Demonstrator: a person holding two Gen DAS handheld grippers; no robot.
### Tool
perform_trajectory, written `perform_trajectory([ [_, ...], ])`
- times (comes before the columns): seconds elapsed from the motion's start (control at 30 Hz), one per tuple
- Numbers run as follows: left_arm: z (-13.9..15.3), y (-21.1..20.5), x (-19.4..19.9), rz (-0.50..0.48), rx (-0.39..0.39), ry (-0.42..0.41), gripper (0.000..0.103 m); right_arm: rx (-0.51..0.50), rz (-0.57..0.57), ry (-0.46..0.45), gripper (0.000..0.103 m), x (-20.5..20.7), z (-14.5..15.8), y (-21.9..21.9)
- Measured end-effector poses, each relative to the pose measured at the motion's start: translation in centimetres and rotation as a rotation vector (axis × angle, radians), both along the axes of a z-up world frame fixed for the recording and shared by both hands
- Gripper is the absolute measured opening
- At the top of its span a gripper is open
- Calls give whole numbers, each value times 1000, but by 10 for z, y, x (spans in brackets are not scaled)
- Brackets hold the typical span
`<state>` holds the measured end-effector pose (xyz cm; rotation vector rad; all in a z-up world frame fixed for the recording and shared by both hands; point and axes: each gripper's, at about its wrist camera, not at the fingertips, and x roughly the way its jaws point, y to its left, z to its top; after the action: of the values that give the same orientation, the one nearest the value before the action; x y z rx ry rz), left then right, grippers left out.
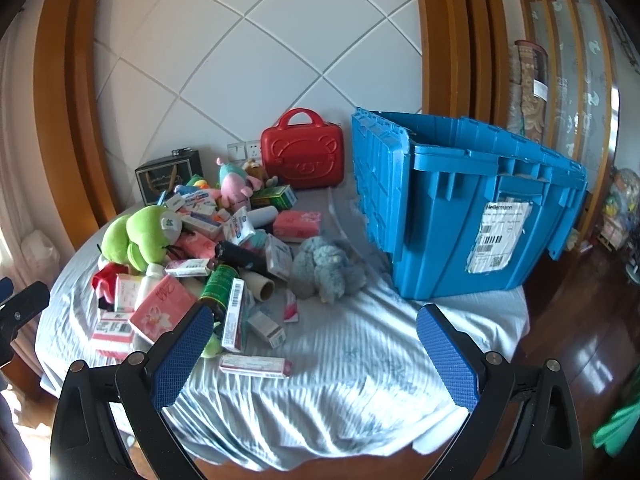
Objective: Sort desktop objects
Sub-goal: 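Reach the left tool toward the pink tissue pack while the right tool reaches a white medicine box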
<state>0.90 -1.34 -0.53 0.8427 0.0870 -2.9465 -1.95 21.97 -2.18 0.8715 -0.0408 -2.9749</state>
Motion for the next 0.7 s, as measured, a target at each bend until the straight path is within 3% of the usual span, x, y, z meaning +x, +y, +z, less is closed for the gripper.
perform_trajectory([
  [0.37,-26,-40,-9,82,-51,-92,103,-25,46,-64,103,-19,-25,-16],
  [0.7,-111,-126,-51,188,-61,-306,103,-13,95,-281,103,-62,-98,-58],
])
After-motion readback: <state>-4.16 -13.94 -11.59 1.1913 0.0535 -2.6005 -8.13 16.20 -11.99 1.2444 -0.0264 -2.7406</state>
